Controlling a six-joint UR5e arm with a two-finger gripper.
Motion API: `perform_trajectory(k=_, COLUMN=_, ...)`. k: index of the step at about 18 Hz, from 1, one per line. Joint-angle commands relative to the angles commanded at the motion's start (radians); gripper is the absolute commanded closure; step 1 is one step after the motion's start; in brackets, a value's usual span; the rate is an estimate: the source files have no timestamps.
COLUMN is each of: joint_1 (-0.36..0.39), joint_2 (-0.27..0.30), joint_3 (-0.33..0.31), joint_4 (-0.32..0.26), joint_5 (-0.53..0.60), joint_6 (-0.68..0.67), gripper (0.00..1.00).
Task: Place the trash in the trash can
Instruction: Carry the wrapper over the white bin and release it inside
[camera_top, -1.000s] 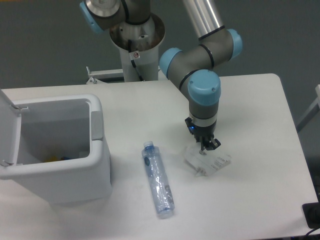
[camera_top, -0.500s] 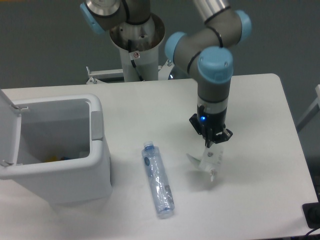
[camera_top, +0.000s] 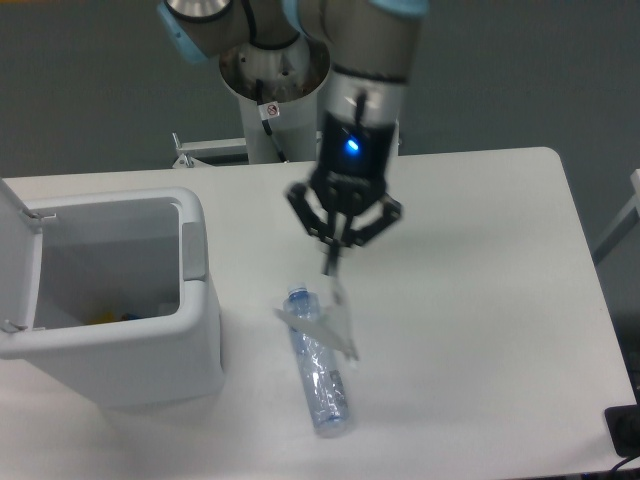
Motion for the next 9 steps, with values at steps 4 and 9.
perform_trajectory(k=4, joint_1=-0.104, joint_2=0.018, joint_3=0.062, joint_4=0.000, joint_5=-0.015, joint_6=-0.121, gripper=1.00)
perform_trajectory(k=9, joint_1=-0.233, joint_2=0.064, joint_3=-0.041, joint_4=0.002, joint_5=-0.017, joint_6=-0.131, gripper=1.00)
